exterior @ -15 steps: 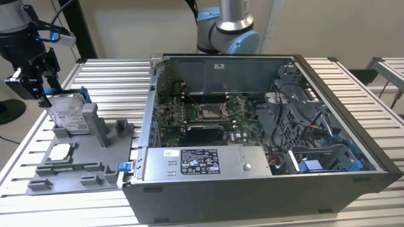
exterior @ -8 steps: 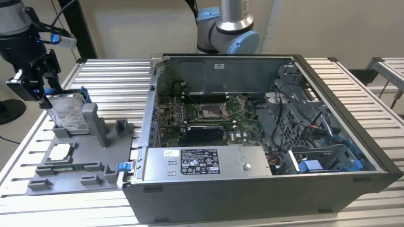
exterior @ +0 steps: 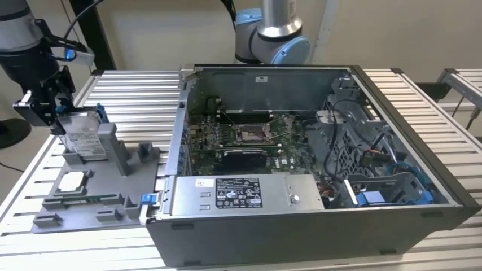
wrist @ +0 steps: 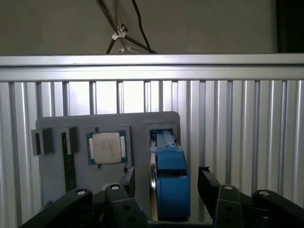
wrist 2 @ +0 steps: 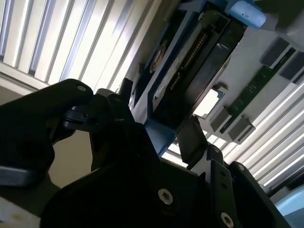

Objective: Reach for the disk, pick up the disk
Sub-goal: 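Pick up the disk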

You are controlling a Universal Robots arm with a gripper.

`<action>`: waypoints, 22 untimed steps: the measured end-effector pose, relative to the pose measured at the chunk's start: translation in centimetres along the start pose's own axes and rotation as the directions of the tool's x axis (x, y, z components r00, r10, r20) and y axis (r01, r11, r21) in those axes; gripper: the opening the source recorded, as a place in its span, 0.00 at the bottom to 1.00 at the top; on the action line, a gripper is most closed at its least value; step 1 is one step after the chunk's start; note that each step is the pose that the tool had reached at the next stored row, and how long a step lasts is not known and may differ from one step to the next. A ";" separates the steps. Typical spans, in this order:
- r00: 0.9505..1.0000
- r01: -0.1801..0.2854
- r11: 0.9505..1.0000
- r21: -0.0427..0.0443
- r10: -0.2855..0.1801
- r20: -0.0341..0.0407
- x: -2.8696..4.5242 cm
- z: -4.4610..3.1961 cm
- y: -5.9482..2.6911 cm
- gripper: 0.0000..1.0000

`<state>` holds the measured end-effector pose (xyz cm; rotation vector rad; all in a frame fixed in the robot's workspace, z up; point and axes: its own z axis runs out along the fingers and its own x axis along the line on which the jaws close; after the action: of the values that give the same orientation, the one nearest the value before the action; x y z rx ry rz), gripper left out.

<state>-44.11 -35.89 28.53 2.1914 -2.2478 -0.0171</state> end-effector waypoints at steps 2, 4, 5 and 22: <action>1.000 0.000 1.000 0.000 0.000 0.000 0.00 0.37 0.00 1.00; 1.000 0.001 1.000 0.000 -0.001 0.000 0.00 0.73 0.00 1.00; 1.000 0.001 1.000 0.000 -0.001 0.000 0.01 0.92 -0.01 1.00; 1.000 0.002 1.000 0.001 -0.002 0.000 0.01 2.47 -0.02 1.00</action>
<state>-44.11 -35.89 26.06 2.1938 -2.2461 -0.0163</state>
